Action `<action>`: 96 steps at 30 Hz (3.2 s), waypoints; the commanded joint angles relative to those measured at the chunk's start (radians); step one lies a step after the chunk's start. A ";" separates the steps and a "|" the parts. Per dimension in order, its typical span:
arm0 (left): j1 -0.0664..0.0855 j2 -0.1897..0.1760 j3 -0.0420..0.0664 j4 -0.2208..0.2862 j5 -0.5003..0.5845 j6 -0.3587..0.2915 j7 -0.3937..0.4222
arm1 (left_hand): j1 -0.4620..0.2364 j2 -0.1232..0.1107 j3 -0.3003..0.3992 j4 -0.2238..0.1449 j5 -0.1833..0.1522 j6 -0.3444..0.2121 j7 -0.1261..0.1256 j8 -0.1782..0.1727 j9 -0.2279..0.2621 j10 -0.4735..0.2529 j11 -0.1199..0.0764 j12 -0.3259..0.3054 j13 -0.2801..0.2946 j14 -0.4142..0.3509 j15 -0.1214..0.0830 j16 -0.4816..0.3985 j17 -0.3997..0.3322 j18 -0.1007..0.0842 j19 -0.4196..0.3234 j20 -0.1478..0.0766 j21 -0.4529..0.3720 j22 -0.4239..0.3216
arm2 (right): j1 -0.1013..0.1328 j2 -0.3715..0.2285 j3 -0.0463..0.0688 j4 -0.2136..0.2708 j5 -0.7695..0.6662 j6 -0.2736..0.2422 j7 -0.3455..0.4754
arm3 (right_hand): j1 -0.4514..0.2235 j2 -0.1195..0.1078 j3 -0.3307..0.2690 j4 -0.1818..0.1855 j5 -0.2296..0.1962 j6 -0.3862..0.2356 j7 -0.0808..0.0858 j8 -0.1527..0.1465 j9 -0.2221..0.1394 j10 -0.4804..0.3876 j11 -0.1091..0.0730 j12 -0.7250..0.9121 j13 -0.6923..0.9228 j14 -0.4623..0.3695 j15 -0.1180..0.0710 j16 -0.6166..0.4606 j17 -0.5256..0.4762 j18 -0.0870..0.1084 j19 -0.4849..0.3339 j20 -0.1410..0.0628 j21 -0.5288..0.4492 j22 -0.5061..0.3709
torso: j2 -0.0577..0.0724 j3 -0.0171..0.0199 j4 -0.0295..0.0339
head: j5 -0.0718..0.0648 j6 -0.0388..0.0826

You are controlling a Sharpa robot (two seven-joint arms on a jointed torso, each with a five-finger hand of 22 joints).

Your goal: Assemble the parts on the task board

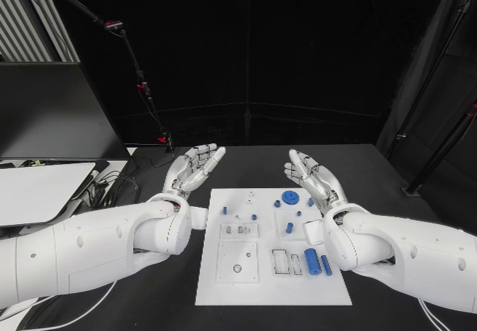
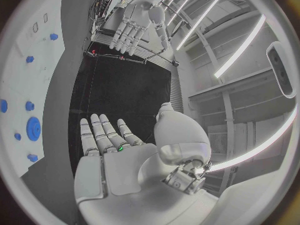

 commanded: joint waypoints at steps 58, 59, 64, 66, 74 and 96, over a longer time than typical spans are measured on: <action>0.069 0.055 -0.080 -0.060 -0.043 0.206 0.365 | 0.052 0.150 0.115 0.013 -0.028 0.032 0.150 0.077 -0.027 0.108 0.012 0.072 -0.003 0.115 0.036 0.060 0.000 0.059 0.234 0.076 0.142 0.139 | 0.165 -0.199 -0.013 0.006 -0.266 0.272 -0.215 | 0.028 0.006 -0.020 0.004 0.003 0.015 0.145 0.116 -0.012 0.449 -0.069 0.207 -0.018 0.575 -0.098 0.096 -0.011 0.089 0.536 -0.028 0.224 0.125 | 0.153 0.0397 0.0584 | -0.060 -0.031; 0.069 0.057 -0.080 -0.061 -0.043 0.207 0.365 | 0.052 0.152 0.116 0.013 -0.028 0.032 0.150 0.077 -0.027 0.108 0.012 0.072 -0.003 0.115 0.036 0.060 0.000 0.059 0.233 0.076 0.142 0.138 | 0.171 -0.203 -0.013 0.004 -0.266 0.279 -0.223 | 0.030 0.007 -0.022 0.004 0.002 0.016 0.144 0.123 -0.013 0.468 -0.075 0.201 -0.023 0.596 -0.103 0.086 -0.011 0.093 0.548 -0.029 0.225 0.123 | 0.154 0.0405 0.0610 | -0.064 -0.030; 0.069 0.063 -0.081 -0.066 -0.043 0.208 0.362 | 0.052 0.156 0.118 0.013 -0.026 0.032 0.150 0.078 -0.028 0.108 0.012 0.072 -0.004 0.115 0.036 0.059 0.000 0.059 0.233 0.076 0.143 0.138 | 0.195 -0.214 -0.013 -0.007 -0.278 0.300 -0.254 | 0.039 0.012 -0.031 0.004 0.003 0.016 0.144 0.144 -0.015 0.518 -0.085 0.173 -0.031 0.652 -0.113 0.039 -0.010 0.105 0.575 -0.029 0.220 0.113 | 0.156 0.0411 0.0672 | -0.079 -0.029; 0.068 0.065 -0.081 -0.068 -0.043 0.208 0.361 | 0.053 0.157 0.119 0.013 -0.026 0.032 0.150 0.078 -0.028 0.109 0.012 0.072 -0.004 0.115 0.036 0.059 0.000 0.059 0.233 0.076 0.143 0.138 | 0.203 -0.215 -0.013 -0.015 -0.290 0.305 -0.265 | 0.042 0.013 -0.034 0.004 0.003 0.015 0.141 0.150 -0.017 0.538 -0.090 0.167 -0.030 0.675 -0.119 0.029 -0.008 0.109 0.588 -0.028 0.221 0.111 | 0.157 0.0415 0.0699 | -0.083 -0.028; 0.068 0.068 -0.082 -0.075 -0.043 0.209 0.358 | 0.054 0.169 0.124 0.012 -0.024 0.032 0.150 0.078 -0.030 0.109 0.012 0.071 -0.004 0.115 0.036 0.057 0.000 0.059 0.232 0.076 0.144 0.137 | 0.213 -0.202 -0.013 -0.071 -0.361 0.310 -0.300 | 0.054 0.026 -0.065 0.003 0.004 0.020 0.093 0.188 -0.020 0.764 -0.157 0.225 0.003 0.899 -0.185 0.079 0.044 0.123 0.735 -0.077 0.288 0.135 | 0.148 0.0361 0.0647 | -0.092 -0.038; 0.063 0.071 -0.083 -0.089 -0.043 0.214 0.349 | 0.057 0.187 0.133 0.011 -0.019 0.031 0.150 0.079 -0.033 0.110 0.012 0.069 -0.004 0.115 0.037 0.055 0.000 0.059 0.229 0.076 0.145 0.136 | 0.214 -0.073 -0.014 -0.209 -0.542 0.374 -0.293 | 0.362 0.086 -0.058 -0.022 0.049 0.297 0.024 0.393 -0.024 0.736 -0.226 0.334 0.192 1.417 -0.278 1.050 1.456 0.017 1.184 -0.188 1.221 1.042 | 0.135 0.0319 0.0622 | -0.081 -0.057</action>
